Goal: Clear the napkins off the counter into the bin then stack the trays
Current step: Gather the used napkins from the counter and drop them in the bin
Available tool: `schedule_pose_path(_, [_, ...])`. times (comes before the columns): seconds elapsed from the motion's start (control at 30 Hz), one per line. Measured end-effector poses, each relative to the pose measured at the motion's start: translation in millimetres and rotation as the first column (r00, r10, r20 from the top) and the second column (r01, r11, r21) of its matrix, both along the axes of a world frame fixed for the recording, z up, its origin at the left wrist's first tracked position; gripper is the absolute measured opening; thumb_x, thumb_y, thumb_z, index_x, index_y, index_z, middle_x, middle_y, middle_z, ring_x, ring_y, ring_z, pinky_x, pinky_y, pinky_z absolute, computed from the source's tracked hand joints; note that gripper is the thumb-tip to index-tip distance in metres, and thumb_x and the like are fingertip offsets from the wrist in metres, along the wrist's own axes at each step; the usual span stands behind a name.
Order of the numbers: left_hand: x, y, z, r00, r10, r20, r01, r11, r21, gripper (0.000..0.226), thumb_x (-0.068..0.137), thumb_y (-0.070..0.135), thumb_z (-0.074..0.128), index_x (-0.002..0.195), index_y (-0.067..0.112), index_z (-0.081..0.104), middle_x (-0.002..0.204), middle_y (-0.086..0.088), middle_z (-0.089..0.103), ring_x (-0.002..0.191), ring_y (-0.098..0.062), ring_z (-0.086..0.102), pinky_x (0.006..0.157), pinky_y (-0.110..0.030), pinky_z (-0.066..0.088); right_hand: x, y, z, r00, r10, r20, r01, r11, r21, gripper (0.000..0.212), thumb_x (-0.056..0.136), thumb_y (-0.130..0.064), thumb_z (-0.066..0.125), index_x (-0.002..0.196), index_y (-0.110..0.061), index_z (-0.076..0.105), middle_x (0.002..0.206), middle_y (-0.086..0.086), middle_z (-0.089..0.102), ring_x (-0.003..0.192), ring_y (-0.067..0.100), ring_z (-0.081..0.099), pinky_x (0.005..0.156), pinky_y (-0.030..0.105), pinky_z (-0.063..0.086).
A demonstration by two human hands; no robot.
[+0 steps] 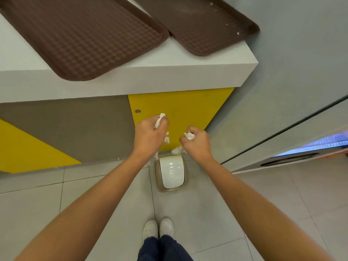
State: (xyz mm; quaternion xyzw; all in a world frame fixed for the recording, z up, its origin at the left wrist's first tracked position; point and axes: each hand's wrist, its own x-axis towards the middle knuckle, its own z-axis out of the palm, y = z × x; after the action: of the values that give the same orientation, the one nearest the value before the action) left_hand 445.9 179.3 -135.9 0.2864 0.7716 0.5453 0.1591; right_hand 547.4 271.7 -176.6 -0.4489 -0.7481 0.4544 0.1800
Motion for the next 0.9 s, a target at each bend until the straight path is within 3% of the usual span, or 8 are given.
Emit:
schedule_pose_path(0.13, [-1.1,4.9,-41.9,0.996,0.046,0.079,-0.045,0.999,-0.026,0.050,0.094,0.012,0.048,0.050,0.017,0.026,0.048,0.003,0.026,0.036,-0.003,0.035,0.040,-0.009,0.026,7.6,-0.4,-52.3,0.998,-0.035,0.057,0.038,0.998,-0.050,0.041,0.074,-0.002,0.062,0.054,-0.021,0.033,0.050,-0.004,0.034,0.052,0.015,0.031,0.052,0.030,0.028])
schedule_pose_path(0.23, [-5.4,7.5,-84.8,0.992,0.069,0.107,-0.063,0.996,-0.056,0.051,0.094,0.014,0.049,0.049,0.019,0.025,0.045,0.008,0.025,0.040,-0.007,0.028,0.042,-0.015,0.024,10.5,0.6,-93.9,0.995,-0.039,0.091,0.047,0.995,-0.093,0.037,0.076,-0.002,0.061,0.058,-0.021,0.035,0.053,-0.004,0.037,0.052,0.013,0.034,0.053,0.029,0.030])
schedule_pose_path(0.4, [-4.5,11.3,-164.9,0.976,0.102,0.191,-0.083,0.991,-0.106,0.050,0.094,0.015,0.047,0.050,0.018,0.025,0.043,0.010,0.024,0.040,-0.007,0.025,0.042,-0.012,0.025,12.4,5.1,-175.9,0.984,-0.121,0.133,0.141,0.977,-0.157,0.024,0.077,-0.003,0.062,0.074,-0.021,0.046,0.066,-0.005,0.050,0.057,0.014,0.045,0.053,0.026,0.037])
schedule_pose_path(0.5, [-4.9,12.6,-216.7,0.953,0.117,0.278,-0.080,0.987,-0.143,0.050,0.094,0.019,0.047,0.049,0.021,0.024,0.038,0.010,0.025,0.045,-0.004,0.038,0.051,-0.024,0.029,16.7,6.3,-228.6,0.970,-0.179,0.165,0.211,0.956,-0.203,0.018,0.079,-0.005,0.063,0.086,-0.017,0.052,0.082,-0.002,0.056,0.071,0.016,0.050,0.055,0.026,0.035])
schedule_pose_path(0.57, [-5.2,14.1,-251.2,0.931,0.144,0.336,-0.094,0.983,-0.160,0.049,0.093,0.021,0.047,0.049,0.022,0.025,0.042,0.011,0.025,0.057,-0.021,0.049,0.051,-0.029,0.027,18.1,7.4,-263.8,0.954,-0.231,0.190,0.273,0.931,-0.240,0.013,0.082,-0.007,0.062,0.087,-0.016,0.053,0.085,-0.001,0.057,0.072,0.017,0.050,0.056,0.024,0.037])
schedule_pose_path(0.63, [-2.9,15.4,-283.0,0.929,0.160,0.335,-0.102,0.978,-0.182,0.048,0.094,0.021,0.047,0.051,0.020,0.026,0.045,0.008,0.025,0.057,-0.023,0.042,0.050,-0.029,0.024,19.5,5.7,-299.8,0.931,-0.288,0.223,0.343,0.899,-0.272,0.009,0.082,-0.008,0.060,0.085,-0.015,0.054,0.078,0.000,0.057,0.067,0.019,0.051,0.056,0.023,0.040])
schedule_pose_path(0.73, [3.2,15.9,-316.9,0.946,0.148,0.288,-0.090,0.974,-0.206,0.048,0.095,0.021,0.048,0.052,0.018,0.025,0.048,0.006,0.024,0.048,-0.011,0.028,0.049,-0.028,0.023,23.2,0.2,-341.6,0.910,-0.313,0.271,0.390,0.868,-0.309,0.005,0.083,-0.008,0.059,0.085,-0.012,0.056,0.072,-0.003,0.054,0.066,0.016,0.051,0.053,0.018,0.039])
schedule_pose_path(0.9, [7.6,16.6,-368.4,0.932,0.186,0.312,-0.116,0.967,-0.228,0.048,0.095,0.025,0.047,0.052,0.017,0.027,0.050,0.002,0.028,0.051,-0.014,0.032,0.051,-0.028,0.027,30.2,-7.0,-399.0,0.865,-0.295,0.406,0.447,0.822,-0.354,0.015,0.087,-0.012,0.054,0.097,-0.004,0.063,0.088,0.008,0.059,0.081,0.021,0.053,0.071,0.025,0.041])
